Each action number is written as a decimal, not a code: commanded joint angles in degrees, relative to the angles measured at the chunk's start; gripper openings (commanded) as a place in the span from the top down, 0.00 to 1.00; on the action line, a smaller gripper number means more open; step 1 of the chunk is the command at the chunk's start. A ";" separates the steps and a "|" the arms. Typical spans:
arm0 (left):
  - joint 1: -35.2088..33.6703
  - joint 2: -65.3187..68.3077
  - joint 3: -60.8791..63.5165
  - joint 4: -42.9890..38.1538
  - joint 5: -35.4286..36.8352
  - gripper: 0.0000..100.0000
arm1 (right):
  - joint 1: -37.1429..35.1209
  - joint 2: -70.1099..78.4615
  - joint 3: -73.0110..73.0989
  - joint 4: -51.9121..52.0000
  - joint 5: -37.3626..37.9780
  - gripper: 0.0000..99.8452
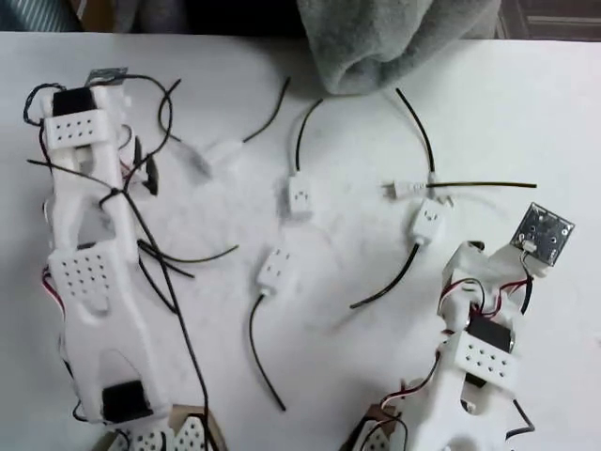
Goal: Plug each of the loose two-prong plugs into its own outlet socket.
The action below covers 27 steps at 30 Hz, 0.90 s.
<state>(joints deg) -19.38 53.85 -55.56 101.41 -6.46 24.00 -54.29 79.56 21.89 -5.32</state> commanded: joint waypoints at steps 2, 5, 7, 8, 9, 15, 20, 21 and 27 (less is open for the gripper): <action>-0.04 1.36 -3.43 -0.44 0.62 0.82 | -0.57 0.31 -0.18 -1.19 0.09 0.80; -1.10 2.33 -6.07 0.09 0.44 0.82 | -0.57 0.31 -0.18 -1.19 0.09 0.80; -2.07 2.33 -7.38 0.09 0.35 0.82 | -0.84 0.31 -0.18 -1.19 0.09 0.80; -2.59 2.59 -8.00 0.00 0.26 0.82 | -1.27 0.31 -0.18 -1.19 0.09 0.80; -3.03 2.86 -8.53 -0.26 0.26 0.82 | -1.71 0.31 -0.18 -1.10 0.09 0.80; -3.65 3.03 -8.53 -0.44 0.09 0.82 | -1.89 0.31 -0.18 -1.19 2.46 0.80; -3.38 4.26 -7.03 -3.52 0.09 0.82 | -1.89 0.31 -0.18 -1.10 2.64 0.80; -3.38 4.97 -6.86 -3.96 0.09 0.82 | -1.89 0.31 -0.18 -1.10 2.64 0.80; -3.38 9.63 -7.21 -4.57 0.09 0.82 | -1.89 0.31 -0.18 -1.10 2.64 0.80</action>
<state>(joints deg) -22.46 63.34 -61.71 97.80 -6.46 22.51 -54.29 79.56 21.89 -3.21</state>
